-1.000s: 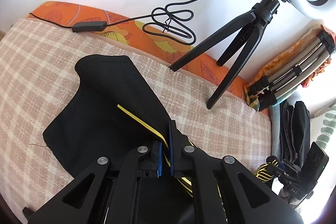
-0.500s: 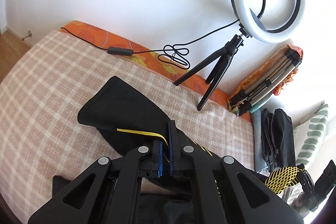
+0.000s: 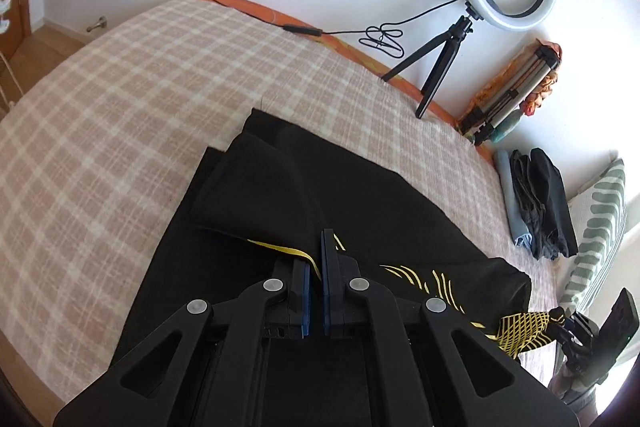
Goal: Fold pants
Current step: 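Lift the grasped edge with both tools and fold it over the other leg, then lower the folded edge with both tools onto the shorts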
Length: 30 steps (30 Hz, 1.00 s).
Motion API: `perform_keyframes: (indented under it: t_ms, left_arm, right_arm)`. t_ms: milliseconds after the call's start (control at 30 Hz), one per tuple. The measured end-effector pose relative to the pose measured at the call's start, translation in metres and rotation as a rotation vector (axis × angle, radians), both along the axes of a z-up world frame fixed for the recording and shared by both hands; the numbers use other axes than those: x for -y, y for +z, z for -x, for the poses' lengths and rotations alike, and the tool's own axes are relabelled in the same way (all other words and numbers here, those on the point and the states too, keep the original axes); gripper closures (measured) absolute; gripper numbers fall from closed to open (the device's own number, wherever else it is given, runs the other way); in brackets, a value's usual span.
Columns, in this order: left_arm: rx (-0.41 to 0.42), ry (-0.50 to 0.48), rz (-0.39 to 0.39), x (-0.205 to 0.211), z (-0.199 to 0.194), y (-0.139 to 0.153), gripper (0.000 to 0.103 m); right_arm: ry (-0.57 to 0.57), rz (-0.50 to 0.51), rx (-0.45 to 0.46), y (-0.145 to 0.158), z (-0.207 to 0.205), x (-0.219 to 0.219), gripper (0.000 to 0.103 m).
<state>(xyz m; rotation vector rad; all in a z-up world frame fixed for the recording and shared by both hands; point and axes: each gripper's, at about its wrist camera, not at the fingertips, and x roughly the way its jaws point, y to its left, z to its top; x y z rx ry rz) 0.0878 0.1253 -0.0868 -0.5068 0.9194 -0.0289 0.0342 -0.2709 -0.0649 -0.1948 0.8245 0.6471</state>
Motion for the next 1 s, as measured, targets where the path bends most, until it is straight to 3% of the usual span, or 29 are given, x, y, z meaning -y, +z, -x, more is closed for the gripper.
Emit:
perform_keyframes:
  t_ms: [200,267,500,600,667,700,833,1000]
  left_arm:
    - [-0.028,0.017,0.009,-0.011,0.026,-0.013,0.1]
    - [-0.043,0.018,0.001,-0.016,0.033,-0.014,0.095]
    - [-0.031,0.112,-0.036,-0.041,0.051,0.001,0.093]
    - [-0.054,0.084,-0.02,-0.035,0.037,0.006,0.079]
    - [-0.067,0.068,0.0,-0.027,0.024,0.007,0.052]
    - [-0.078,0.066,0.006,-0.023,0.016,0.007,0.048]
    - [-0.158,0.056,-0.033,-0.007,-0.023,-0.001,0.046]
    - [-0.306,0.122,-0.082,-0.01,-0.055,-0.031,0.046]
  right_arm:
    - [0.002,0.061,-0.01,-0.017,0.018,-0.006,0.078]
    - [-0.009,0.073,-0.005,-0.019,0.022,-0.005,0.078]
    - [-0.008,0.136,-0.018,-0.031,0.03,-0.006,0.078]
    - [-0.012,0.145,-0.008,-0.032,0.032,-0.007,0.078]
    - [-0.027,0.13,-0.004,-0.031,0.032,-0.007,0.078]
    - [-0.031,0.125,-0.002,-0.031,0.032,-0.007,0.078]
    - [-0.036,0.123,0.009,-0.034,0.032,-0.009,0.078]
    - [-0.03,0.132,0.016,-0.035,0.033,-0.012,0.078]
